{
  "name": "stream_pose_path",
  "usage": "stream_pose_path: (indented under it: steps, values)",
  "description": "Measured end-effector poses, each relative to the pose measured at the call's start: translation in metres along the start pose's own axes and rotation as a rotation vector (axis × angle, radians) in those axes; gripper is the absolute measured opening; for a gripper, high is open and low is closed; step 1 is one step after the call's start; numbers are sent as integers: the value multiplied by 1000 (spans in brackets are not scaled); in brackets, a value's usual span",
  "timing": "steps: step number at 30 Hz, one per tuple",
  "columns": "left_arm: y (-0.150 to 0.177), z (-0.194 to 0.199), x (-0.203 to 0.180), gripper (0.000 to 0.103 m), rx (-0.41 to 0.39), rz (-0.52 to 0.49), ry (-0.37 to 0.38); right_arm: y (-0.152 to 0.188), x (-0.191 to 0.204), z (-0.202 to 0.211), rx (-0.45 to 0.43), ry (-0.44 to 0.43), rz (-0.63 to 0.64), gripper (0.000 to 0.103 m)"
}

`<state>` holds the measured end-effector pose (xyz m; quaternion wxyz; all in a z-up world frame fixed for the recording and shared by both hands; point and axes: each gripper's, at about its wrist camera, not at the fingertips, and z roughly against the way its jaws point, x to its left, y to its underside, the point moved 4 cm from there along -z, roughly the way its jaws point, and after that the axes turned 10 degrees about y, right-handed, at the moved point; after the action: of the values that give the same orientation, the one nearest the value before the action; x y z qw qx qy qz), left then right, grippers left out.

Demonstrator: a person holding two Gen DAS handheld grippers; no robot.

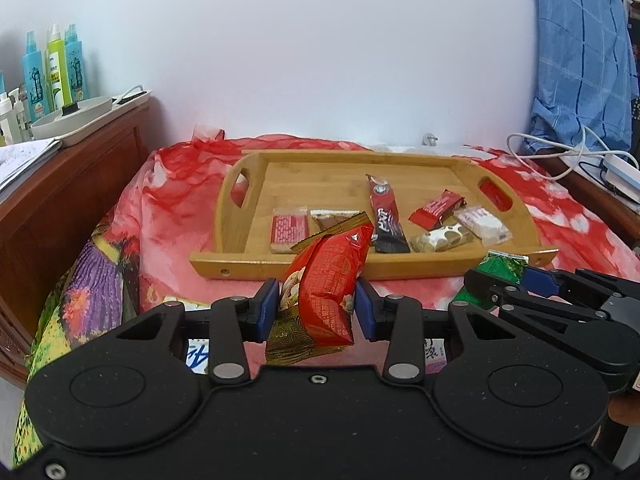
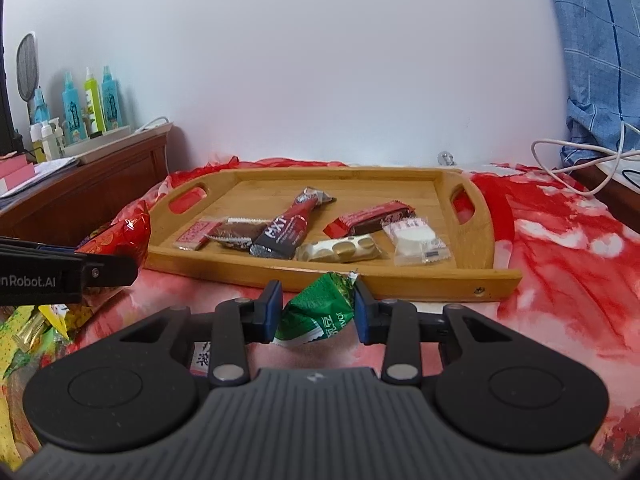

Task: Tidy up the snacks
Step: 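Carry the red peanut bag with the left tool while the right tool carries the green candy over the tray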

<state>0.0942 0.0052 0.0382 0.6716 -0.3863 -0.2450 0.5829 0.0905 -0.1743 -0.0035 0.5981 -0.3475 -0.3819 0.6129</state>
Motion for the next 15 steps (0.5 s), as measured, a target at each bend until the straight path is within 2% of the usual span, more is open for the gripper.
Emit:
stream_pose_path:
  steps: [15]
  values:
    - [-31,-5,-1,38,-27,9,-3,-30,-15,15,-86,-17,-56,40]
